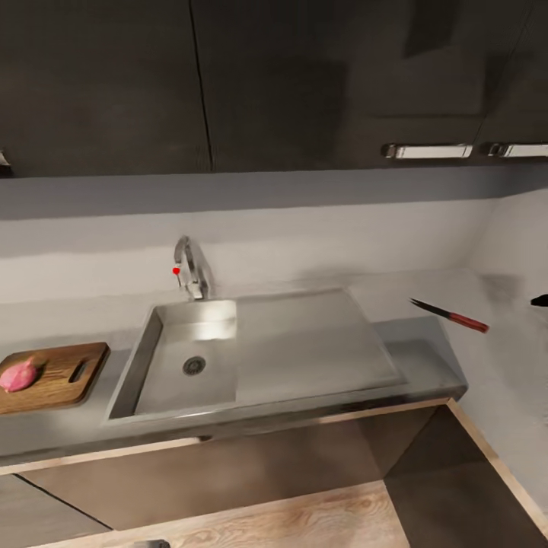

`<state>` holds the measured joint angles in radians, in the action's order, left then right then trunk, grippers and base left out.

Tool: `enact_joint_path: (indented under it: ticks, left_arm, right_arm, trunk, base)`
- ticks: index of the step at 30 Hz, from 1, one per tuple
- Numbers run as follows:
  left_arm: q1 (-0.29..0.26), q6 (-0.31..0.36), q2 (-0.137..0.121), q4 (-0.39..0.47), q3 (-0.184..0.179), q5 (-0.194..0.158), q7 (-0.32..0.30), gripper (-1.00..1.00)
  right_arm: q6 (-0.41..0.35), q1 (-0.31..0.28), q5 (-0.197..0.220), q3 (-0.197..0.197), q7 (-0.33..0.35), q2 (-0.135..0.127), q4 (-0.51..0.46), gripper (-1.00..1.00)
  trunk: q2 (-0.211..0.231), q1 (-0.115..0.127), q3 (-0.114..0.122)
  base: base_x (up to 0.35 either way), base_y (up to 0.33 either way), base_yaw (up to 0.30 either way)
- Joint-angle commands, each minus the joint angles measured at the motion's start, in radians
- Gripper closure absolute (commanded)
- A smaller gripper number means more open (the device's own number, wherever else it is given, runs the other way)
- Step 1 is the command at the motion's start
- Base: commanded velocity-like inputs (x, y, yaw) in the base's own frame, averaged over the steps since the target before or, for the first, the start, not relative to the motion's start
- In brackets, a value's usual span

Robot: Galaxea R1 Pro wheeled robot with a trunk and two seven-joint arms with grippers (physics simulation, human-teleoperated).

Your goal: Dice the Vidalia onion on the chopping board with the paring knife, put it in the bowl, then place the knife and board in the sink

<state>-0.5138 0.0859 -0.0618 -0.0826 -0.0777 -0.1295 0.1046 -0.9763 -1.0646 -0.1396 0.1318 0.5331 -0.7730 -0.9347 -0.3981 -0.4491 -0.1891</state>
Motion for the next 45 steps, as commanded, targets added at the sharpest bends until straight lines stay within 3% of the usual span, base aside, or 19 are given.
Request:
enact_joint_path:
  ticks: [1,19,31,35,37,40,45]
  left_arm:
    - [-0.002,0.001,0.0,-0.002,-0.008,-0.01,0.001,-1.0]
    - [-0.002,0.003,-0.001,-0.002,-0.008,-0.01,0.0,-1.0]
    - [0.0,0.031,-0.001,-0.003,-0.009,-0.011,-0.003,-1.0]
    - [0.022,0.105,-0.001,-0.004,-0.008,-0.011,-0.024,-1.0]
    - [0.048,0.143,-0.001,-0.005,-0.008,-0.011,-0.067,-1.0]
    - [0.095,0.161,-0.002,-0.005,-0.008,-0.011,-0.124,-1.0]
    - [0.163,0.165,-0.008,-0.005,-0.008,-0.011,-0.153,-1.0]
  right_arm:
    - [-0.002,-0.001,-0.011,0.001,0.01,0.002,0.003,-1.0]
    - [0.006,-0.002,-0.017,-0.006,0.008,0.082,0.071,-1.0]
    - [0.007,-0.001,-0.017,-0.023,0.007,0.089,0.073,-1.0]
    - [0.007,-0.001,-0.017,-0.023,0.007,0.089,0.073,-1.0]
    - [0.007,-0.001,-0.018,-0.023,0.006,0.089,0.073,-1.0]
    - [0.007,-0.001,-0.018,-0.023,0.006,0.089,0.073,-1.0]
    - [0.007,-0.001,-0.02,-0.023,0.005,0.089,0.073,-1.0]
  trunk:
    - [-0.002,-0.001,-0.002]
    - [-0.002,-0.001,-0.001]
    - [-0.002,-0.001,-0.001]
    - [-0.002,-0.001,0.001]
    - [-0.002,-0.001,0.002]
    - [-0.002,-0.001,0.004]
    - [-0.002,-0.001,0.007]
  base:
    - [0.176,-0.252,-0.068]
    - [0.023,-0.04,-0.007]
    - [0.0,0.0,-0.051]
    - [0.0,0.0,-0.189]
    - [0.0,0.0,-0.2]
    - [0.0,0.0,-0.203]
    - [0.0,0.0,-0.196]
